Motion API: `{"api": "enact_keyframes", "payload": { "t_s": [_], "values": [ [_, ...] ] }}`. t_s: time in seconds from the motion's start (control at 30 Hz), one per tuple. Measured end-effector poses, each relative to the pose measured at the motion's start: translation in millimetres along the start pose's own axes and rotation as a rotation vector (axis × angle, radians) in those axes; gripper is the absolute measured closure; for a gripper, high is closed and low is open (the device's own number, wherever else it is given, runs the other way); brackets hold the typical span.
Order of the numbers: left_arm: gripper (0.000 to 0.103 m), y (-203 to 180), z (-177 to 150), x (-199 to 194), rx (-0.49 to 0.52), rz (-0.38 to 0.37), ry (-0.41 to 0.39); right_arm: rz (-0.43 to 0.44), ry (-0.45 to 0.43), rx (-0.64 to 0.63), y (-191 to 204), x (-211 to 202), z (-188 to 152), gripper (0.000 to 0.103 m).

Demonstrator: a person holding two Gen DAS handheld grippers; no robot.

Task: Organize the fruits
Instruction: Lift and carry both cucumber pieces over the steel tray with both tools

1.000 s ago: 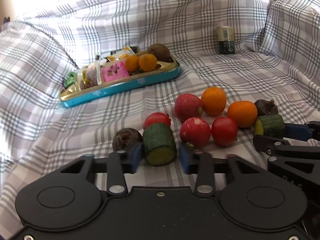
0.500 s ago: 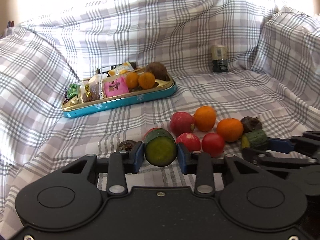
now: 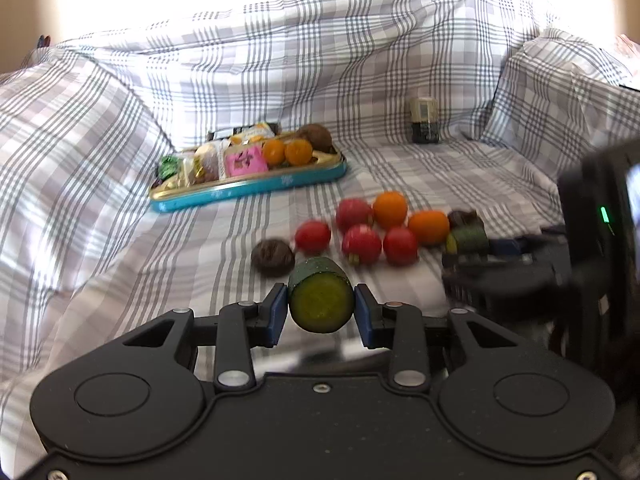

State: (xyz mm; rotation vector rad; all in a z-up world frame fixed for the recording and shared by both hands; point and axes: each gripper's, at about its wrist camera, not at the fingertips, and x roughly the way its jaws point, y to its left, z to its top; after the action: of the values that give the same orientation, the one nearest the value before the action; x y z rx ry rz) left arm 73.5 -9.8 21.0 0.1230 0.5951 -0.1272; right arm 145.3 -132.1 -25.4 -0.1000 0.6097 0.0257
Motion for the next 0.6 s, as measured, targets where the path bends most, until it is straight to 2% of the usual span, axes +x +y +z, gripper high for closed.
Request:
{"api": "enact_keyframes", "payload": {
  "t_s": [0.17,0.33,0.6],
  "values": [
    [0.059,7.6,-20.2,-16.8,-0.055,-0.008,0.011,0.000,-0.031,-0.010,0.5,-5.6,-2.3,0.067],
    [0.059,13.9,-31.9,-33.8,-0.093,-0.006,-0.041,-0.017,-0.098,-0.014,-0.4,-18.6,-3.9,0.068],
    [0.059,15.6,-43.5,-44.8,-0.127,0.021,-0.051,0.005,-0.149,0.072,-5.2,-61.7,-14.9,0.068]
  ]
}}
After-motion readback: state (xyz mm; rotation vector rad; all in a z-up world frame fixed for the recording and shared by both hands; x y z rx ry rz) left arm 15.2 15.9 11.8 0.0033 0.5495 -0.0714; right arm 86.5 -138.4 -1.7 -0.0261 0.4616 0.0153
